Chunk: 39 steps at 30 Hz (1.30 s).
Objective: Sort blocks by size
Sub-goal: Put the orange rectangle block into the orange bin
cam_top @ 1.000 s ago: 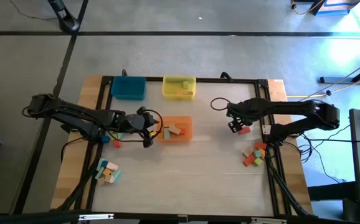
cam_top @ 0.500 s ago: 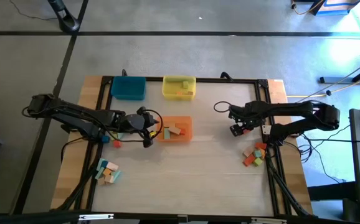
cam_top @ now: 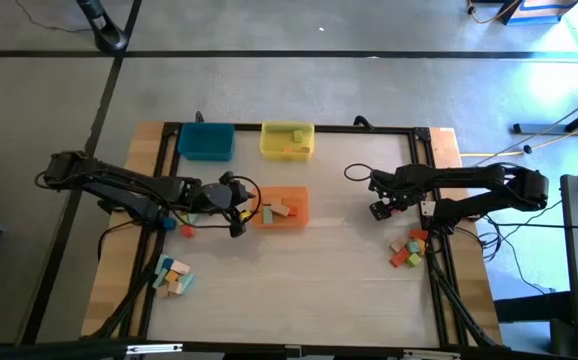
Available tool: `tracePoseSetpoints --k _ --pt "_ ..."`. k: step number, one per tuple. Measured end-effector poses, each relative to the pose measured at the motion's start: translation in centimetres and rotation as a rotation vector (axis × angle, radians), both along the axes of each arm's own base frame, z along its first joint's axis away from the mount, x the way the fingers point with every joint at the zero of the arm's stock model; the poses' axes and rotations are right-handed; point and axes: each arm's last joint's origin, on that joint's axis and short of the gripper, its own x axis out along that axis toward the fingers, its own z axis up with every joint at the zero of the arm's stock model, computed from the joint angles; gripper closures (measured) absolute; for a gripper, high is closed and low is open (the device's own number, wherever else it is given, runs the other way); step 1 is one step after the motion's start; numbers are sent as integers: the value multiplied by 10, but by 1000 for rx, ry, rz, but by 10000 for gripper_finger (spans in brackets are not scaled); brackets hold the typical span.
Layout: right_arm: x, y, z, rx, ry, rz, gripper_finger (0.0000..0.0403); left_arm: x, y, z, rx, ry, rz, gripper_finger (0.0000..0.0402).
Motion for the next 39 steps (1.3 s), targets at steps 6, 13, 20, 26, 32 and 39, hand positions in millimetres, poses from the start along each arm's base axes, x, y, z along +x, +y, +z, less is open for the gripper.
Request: tracePoseSetpoints --k 6,13,20,26,32,39 --pt "0 0 0 -4 4 5 126 0 0 0 0 0 0 183" --pt "1 0 1 -7 -2 42 113 0 0 0 0 0 0 183" --pt "17 -6 23 -50 -115 98 127 0 0 0 1 0 0 183" --pt "37 -6 41 -88 -271 171 112 0 0 0 0 -1 1 183" --pt "65 -1 54 -100 -562 288 121 0 0 0 1 0 0 183" --pt "87 6 69 -180 -811 403 115 0 0 0 0 0 0 183"
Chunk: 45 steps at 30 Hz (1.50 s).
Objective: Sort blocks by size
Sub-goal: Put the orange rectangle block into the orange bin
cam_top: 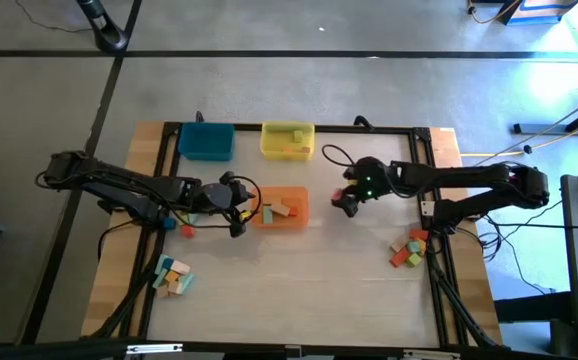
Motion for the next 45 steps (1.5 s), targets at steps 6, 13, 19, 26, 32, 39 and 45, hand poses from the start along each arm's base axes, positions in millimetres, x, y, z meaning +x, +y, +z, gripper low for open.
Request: tracePoseSetpoints --k 6,13,19,26,32,39,45 --pt "18 0 8 -98 -175 66 120 0 0 0 0 0 0 183" --pt "41 0 1 -199 -301 137 118 0 0 0 0 -2 0 183" --pt "55 -2 -10 -225 -353 171 117 0 0 0 0 -2 0 183" --pt "68 -3 -24 -221 -390 192 116 0 0 0 0 -2 0 183" --pt "76 -5 -35 -231 -411 191 116 0 0 0 0 -2 0 183" --pt "83 -6 -41 -245 -457 188 115 0 0 0 0 -2 0 183" --pt "84 -7 -44 -245 -459 188 83 0 0 0 -1 -3 1 183"
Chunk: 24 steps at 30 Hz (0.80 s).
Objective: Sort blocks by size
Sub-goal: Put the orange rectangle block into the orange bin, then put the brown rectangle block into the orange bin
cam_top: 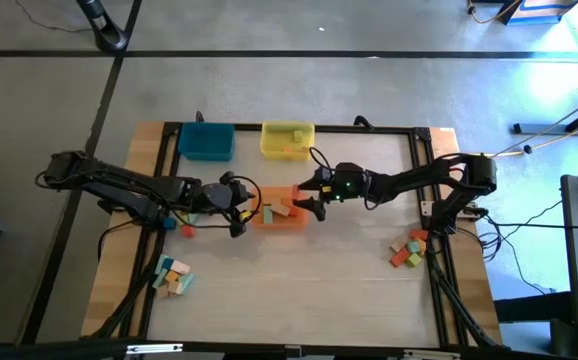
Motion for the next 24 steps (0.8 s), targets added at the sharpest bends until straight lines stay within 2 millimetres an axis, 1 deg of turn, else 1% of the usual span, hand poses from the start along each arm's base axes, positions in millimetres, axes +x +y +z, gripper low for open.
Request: tracePoseSetpoints --k 6,9,12,14,16,20,24 --pt "5 0 7 -13 -25 52 43 0 0 0 0 1 1 183" --pt "6 1 12 -8 -16 70 38 0 0 0 -2 2 2 183" --pt "-2 2 23 -12 66 84 36 0 0 -1 -5 7 4 183" --pt "-12 4 34 -3 154 91 36 -1 0 -1 -6 8 6 183" --pt "-26 9 44 21 273 100 36 -1 0 -1 -6 7 5 183" --pt "-62 27 62 73 520 87 36 0 0 -1 -2 6 2 183" --pt "-97 45 71 155 719 14 36 0 0 -1 -1 7 1 183"
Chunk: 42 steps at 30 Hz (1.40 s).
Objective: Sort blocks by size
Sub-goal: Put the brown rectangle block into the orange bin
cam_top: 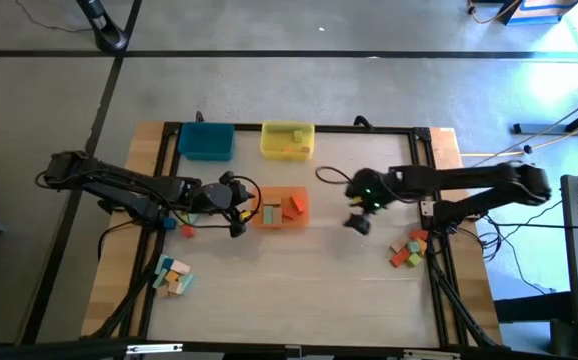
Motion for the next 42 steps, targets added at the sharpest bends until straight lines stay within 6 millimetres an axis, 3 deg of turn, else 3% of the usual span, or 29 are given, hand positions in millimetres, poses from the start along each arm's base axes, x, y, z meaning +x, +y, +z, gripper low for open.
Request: tracePoseSetpoints --k 7,17,24,35,42 --pt "-40 23 -1 16 317 -198 36 0 0 0 5 -2 -4 183" --pt "-61 49 -27 171 558 -332 48 0 0 0 6 1 -4 183" --pt "-73 51 -49 192 657 -383 147 0 0 1 5 -4 -4 183" --pt "-74 51 -69 220 624 -378 334 1 0 1 5 -6 -4 183" --pt "-73 51 -79 240 579 -372 397 1 0 1 5 -6 -4 183"
